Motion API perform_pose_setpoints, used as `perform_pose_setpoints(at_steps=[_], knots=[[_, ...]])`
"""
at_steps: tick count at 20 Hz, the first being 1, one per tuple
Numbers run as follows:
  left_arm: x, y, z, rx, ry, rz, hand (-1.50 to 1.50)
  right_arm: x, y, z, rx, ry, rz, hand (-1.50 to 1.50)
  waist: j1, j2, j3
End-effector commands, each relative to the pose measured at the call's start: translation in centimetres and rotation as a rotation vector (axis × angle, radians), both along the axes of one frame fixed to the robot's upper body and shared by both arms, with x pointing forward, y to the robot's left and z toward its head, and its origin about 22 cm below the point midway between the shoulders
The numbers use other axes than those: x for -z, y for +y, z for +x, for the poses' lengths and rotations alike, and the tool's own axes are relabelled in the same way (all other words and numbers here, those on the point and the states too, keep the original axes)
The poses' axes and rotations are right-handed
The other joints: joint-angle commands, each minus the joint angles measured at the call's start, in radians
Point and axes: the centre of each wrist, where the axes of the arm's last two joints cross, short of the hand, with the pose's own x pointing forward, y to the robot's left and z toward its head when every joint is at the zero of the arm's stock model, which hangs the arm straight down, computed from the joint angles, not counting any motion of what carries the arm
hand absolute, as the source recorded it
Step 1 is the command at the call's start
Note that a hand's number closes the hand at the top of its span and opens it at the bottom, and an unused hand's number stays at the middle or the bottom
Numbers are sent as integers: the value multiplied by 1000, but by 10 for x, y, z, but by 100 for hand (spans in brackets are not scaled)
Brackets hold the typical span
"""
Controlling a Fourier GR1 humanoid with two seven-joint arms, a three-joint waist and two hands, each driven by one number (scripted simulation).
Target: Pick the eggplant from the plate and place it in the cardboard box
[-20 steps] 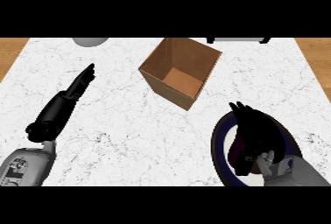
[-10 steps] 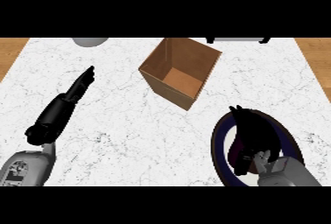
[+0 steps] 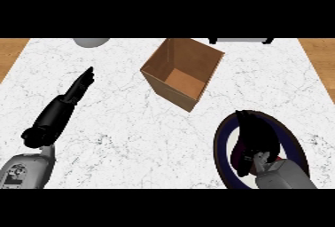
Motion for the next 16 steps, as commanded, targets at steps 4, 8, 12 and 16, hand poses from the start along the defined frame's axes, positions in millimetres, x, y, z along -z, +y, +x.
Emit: perform_pose_setpoints(at_steps=[4,8,12,16], knots=[[-2,18,-1,-8,-16,5,0,18,-19,-5,35,28,17,-150,-1,0,0],[-7,1,6,6,1,-6,0,25,5,-14,-90,17,13,150,-1,-1,0],[-14,4,0,14,-13,-6,0,33,-11,13,-161,-75,-24,150,7,0,1],[8,-6,-8,7,-9,10,0,48,8,-3,-188,-158,-24,150,4,0,0]])
